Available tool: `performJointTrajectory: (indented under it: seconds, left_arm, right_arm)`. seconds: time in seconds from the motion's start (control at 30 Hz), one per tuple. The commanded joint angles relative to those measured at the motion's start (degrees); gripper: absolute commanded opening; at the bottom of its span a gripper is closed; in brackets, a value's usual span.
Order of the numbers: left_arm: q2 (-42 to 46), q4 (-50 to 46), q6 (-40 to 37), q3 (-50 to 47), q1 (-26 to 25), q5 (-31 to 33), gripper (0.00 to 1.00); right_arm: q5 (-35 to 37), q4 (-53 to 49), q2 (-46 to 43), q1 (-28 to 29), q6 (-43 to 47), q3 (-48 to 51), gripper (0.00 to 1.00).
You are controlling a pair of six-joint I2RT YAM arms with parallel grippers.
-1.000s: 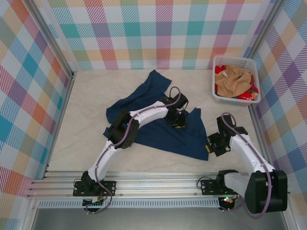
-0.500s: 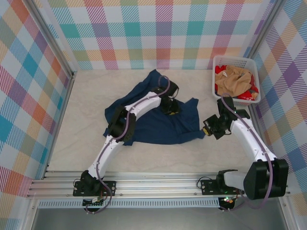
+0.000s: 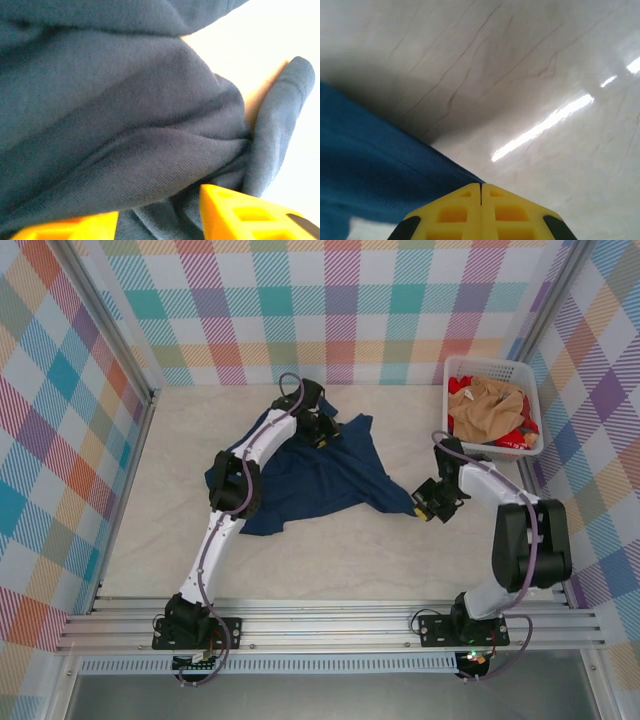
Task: Fold and stack the t-shirts
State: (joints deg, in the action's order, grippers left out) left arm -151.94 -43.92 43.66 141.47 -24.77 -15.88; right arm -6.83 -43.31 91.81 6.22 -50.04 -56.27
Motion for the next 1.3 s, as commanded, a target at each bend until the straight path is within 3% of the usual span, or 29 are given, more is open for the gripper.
performJointTrajectory:
  seconds: [0.0, 0.1, 0.23, 0.37, 0.5, 0.63, 0.9, 1.07, 1.27]
  left_arm:
    - [14.74, -6.52, -1.47, -7.15, -0.41, 4.73, 0.56]
    - [28.63, -8.35, -0.78, -22.70, 1.84, 9.23, 0.56]
    - [45.01, -11.27, -0.69, -43.96, 8.80, 11.47, 0.52]
    - [56.14, -8.48, -1.40, -64.13, 18.76, 6.95, 0.49]
    - [59.02, -5.04, -2.82, -76.10, 28.10, 2.89, 0.50]
    - [57.92, 1.56, 2.36, -79.58, 32.29, -0.40, 0.49]
    - [52.79, 1.48, 14.45, -78.57, 32.35, 2.67, 0.49]
    - [54.12, -1.49, 16.41, -80.42, 32.26, 4.45, 0.44]
    - [53.20, 1.84, 19.92, -83.29, 31.33, 1.83, 0.44]
  right_arm:
    - [5.52, -0.93, 2.55, -1.52, 3.56, -2.52, 0.00]
    - [8.98, -2.95, 4.83, -2.61, 4.75, -5.12, 0.00]
    - [8.77, -2.80, 6.81, -3.66, 5.73, -6.28, 0.00]
    - [6.72, -2.21, 7.54, -3.53, 6.44, -6.36, 0.00]
    - [5.27, -1.70, 7.31, -3.50, 7.55, -6.13, 0.00]
    - [4.25, -1.54, 7.40, -3.50, 8.76, -6.31, 0.00]
    - [3.26, -0.91, 7.20, -3.45, 8.30, -5.17, 0.00]
    - [3.22, -0.73, 6.32, -3.42, 7.77, -4.56, 0.00]
    - [2.55, -0.21, 6.45, -3.36, 7.41, -4.64, 0.00]
